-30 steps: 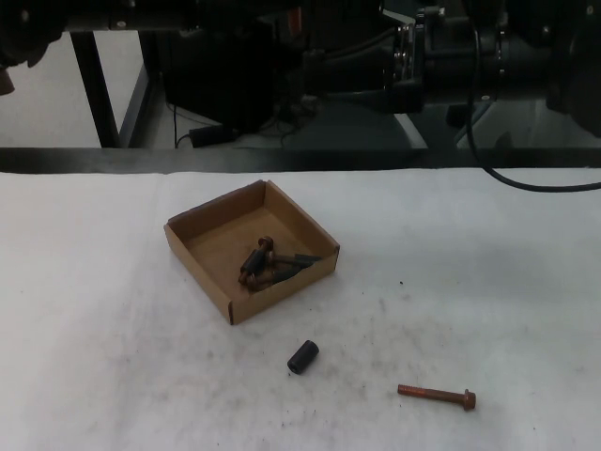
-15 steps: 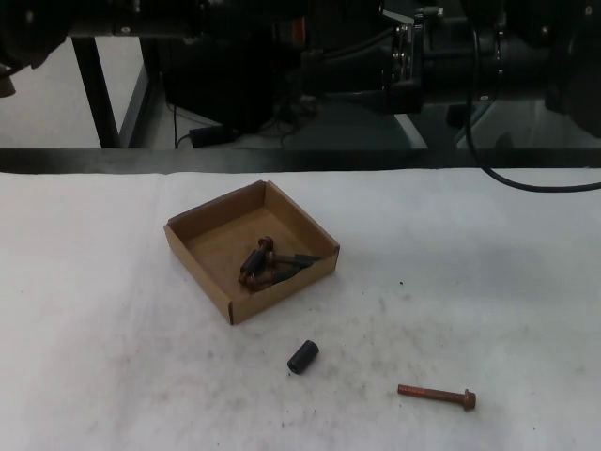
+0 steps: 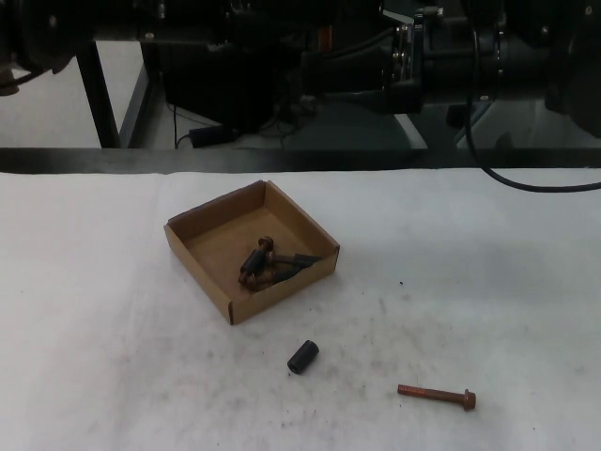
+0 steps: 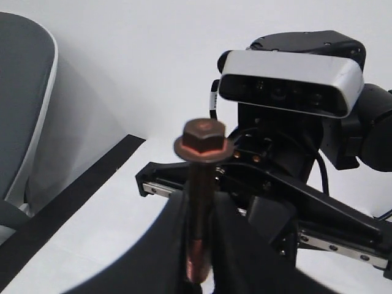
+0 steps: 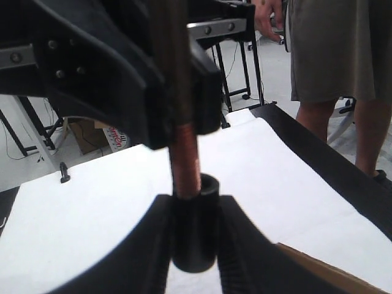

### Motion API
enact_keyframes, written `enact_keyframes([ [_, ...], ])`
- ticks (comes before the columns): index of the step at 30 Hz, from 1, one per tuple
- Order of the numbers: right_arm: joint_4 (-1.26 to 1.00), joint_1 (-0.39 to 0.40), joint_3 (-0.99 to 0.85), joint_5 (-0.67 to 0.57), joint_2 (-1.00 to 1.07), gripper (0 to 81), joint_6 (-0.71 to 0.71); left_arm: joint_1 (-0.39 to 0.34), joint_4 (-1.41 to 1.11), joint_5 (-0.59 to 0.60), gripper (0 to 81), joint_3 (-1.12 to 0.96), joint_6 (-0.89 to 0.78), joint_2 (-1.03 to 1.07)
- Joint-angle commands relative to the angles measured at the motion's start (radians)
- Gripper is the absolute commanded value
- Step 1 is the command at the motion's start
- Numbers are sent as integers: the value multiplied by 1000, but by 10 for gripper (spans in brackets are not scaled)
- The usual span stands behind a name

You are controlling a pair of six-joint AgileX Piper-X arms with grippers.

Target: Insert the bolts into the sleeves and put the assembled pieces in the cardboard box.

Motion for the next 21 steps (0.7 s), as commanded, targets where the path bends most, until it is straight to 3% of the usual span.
enact_keyframes([
  [1,-7,4,-7,1,-12,2,-4,19,-10,-1,8,-4,8,-14],
  [21,-7,4,-7,1,-12,2,-4,17,43,-1,8,-4,23,-14],
])
